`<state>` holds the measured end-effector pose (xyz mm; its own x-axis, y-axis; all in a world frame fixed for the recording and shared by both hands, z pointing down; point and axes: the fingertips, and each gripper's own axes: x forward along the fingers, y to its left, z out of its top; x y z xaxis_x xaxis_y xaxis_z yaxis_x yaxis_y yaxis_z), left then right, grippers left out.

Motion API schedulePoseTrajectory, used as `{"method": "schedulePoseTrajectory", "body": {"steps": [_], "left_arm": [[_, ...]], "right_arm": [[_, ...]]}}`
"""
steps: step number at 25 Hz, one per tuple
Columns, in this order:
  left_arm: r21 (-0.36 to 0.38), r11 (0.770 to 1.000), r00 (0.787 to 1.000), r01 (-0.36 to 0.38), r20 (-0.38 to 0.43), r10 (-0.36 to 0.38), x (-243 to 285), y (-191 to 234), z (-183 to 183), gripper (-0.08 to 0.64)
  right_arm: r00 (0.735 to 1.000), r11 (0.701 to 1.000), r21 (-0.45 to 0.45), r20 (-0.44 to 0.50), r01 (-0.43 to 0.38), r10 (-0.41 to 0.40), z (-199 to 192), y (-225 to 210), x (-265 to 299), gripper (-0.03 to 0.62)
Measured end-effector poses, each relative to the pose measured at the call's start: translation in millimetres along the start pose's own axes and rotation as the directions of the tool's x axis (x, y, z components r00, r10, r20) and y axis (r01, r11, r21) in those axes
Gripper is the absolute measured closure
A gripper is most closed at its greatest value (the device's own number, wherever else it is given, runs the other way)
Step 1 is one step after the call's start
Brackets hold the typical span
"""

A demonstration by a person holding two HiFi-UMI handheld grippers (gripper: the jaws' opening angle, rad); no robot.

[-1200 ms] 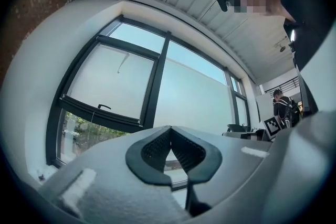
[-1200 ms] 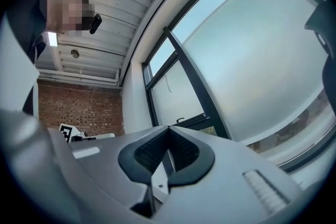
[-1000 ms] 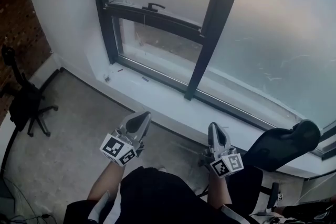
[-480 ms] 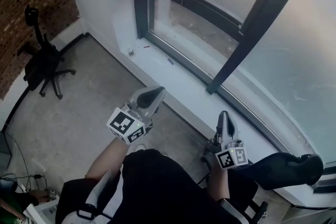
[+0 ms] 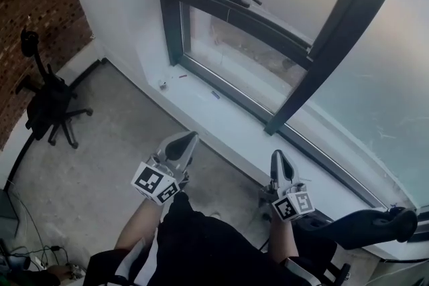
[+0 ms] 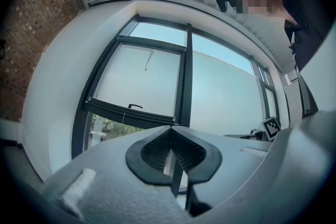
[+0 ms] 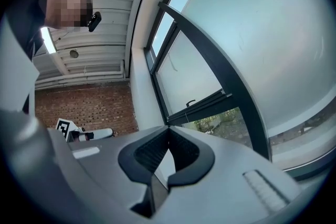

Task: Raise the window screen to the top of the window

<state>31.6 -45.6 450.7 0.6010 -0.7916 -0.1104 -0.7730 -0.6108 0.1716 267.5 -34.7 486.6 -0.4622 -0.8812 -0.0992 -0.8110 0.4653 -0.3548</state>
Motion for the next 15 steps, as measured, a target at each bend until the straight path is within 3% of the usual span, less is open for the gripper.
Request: {"method": "schedulePoseTrajectory", "body": {"steps": [6, 15], "left_arm": [[-0.006, 0.999, 0.999, -0.038, 0.029, 0.039, 21.0, 102.5, 12.4, 0.558], [-0.047, 0.999, 1.000, -0.018, 0.024, 0.019, 50.3, 231.6, 33.1, 0.558]], "right_arm": [[1.000, 1.000, -0.021, 0.012, -0.021, 0.021, -9.8, 14.4, 100.2, 0.588], [1.000, 0.999, -0.042, 0.012, 0.002, -0.002, -24.3, 42.2, 227.5, 0.588]]}}
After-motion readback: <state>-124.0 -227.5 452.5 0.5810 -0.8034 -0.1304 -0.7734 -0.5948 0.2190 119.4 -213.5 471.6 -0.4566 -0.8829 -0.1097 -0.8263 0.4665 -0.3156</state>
